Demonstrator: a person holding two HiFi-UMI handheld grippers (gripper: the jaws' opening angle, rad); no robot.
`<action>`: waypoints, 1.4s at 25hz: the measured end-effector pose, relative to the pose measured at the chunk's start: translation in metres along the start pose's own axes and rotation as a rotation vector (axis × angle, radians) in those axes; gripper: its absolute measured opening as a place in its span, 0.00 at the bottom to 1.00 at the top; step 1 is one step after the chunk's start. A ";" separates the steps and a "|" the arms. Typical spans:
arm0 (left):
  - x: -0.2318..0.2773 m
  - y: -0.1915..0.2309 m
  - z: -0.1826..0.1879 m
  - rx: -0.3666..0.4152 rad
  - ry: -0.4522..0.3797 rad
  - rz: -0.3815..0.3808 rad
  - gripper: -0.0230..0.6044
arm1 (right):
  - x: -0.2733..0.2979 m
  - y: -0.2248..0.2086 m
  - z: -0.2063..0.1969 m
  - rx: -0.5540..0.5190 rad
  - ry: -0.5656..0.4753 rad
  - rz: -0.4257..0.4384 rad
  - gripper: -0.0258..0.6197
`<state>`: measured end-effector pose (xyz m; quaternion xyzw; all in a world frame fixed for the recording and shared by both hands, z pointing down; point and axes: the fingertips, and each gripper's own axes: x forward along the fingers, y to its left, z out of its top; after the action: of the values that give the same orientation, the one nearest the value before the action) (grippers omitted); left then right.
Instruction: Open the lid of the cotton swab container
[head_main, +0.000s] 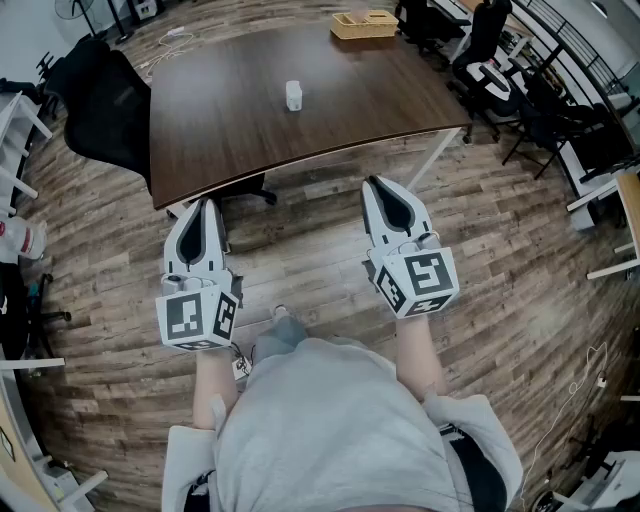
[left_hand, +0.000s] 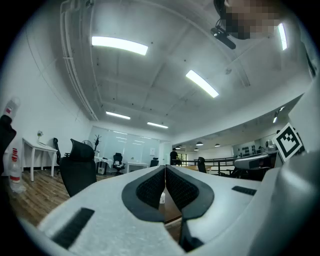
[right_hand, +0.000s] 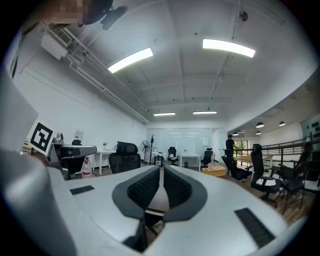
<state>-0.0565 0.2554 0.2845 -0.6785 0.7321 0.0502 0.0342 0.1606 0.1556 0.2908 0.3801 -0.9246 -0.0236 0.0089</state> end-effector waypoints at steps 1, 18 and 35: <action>0.000 0.001 0.000 -0.001 0.000 -0.001 0.05 | 0.000 0.001 0.000 0.005 -0.002 -0.001 0.08; 0.047 0.032 -0.004 0.001 -0.001 -0.051 0.05 | 0.046 -0.003 0.002 0.044 -0.031 -0.057 0.08; 0.118 0.064 -0.019 -0.010 0.000 -0.146 0.05 | 0.105 -0.005 -0.012 0.045 -0.010 -0.104 0.08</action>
<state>-0.1292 0.1411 0.2907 -0.7302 0.6804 0.0512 0.0347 0.0895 0.0777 0.3020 0.4274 -0.9040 -0.0050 -0.0054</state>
